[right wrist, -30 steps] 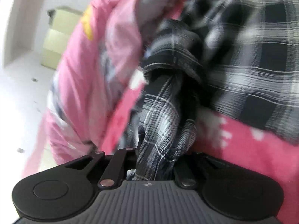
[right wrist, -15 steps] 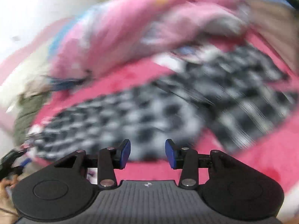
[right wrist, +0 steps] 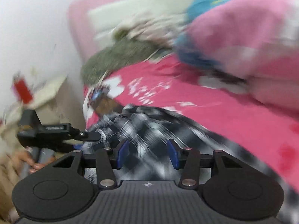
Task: Fold clothes
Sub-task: 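Release the plaid garment from both grippers and pull back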
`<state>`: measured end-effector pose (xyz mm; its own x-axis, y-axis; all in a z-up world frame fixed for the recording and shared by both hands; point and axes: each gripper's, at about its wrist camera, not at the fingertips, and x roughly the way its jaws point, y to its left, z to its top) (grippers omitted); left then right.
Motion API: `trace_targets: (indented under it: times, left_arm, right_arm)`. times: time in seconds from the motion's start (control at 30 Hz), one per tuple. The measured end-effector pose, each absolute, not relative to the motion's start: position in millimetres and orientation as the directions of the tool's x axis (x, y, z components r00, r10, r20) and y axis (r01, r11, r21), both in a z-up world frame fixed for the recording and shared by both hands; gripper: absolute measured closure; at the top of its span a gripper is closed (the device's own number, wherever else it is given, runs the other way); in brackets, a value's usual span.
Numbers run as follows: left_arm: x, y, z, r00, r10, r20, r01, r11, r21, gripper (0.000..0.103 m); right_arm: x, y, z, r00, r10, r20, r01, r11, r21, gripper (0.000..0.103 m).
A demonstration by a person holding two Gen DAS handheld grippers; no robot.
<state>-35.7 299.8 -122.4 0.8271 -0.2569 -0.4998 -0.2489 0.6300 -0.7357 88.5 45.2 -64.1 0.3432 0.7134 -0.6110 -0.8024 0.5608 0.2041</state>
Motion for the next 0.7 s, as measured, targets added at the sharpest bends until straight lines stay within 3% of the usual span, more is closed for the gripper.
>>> trace_targets:
  times: [0.17, 0.43, 0.6, 0.7]
  left_arm:
    - [-44.0, 295.2, -119.3, 0.857, -0.227, -0.462, -0.159, 0.737, -0.657, 0.047]
    - [-57.1, 287.3, -107.9, 0.922, -0.163, -0.351, -0.018, 0.888, -0.460, 0.050]
    - [-58.2, 298.1, -101.2, 0.938, -0.186, -0.292, 0.019, 0.870, -0.494, 0.050]
    - [-49.4, 300.8, -102.1, 0.928, -0.202, -0.313, 0.017, 0.863, -0.505, 0.050]
  right_arm:
    - [109.1, 90.9, -87.1, 0.276, 0.709, -0.649, -0.879, 0.459, 0.128, 0.055]
    - [125.7, 123.1, -110.4, 0.212, 0.690, -0.692, -0.928, 0.365, 0.080, 0.057]
    - [117.4, 122.8, -106.2, 0.187, 0.711, -0.678, -0.934, 0.342, 0.101, 0.093]
    - [105.3, 125.6, -101.5, 0.235, 0.704, -0.670, -0.935, 0.351, 0.041, 0.098]
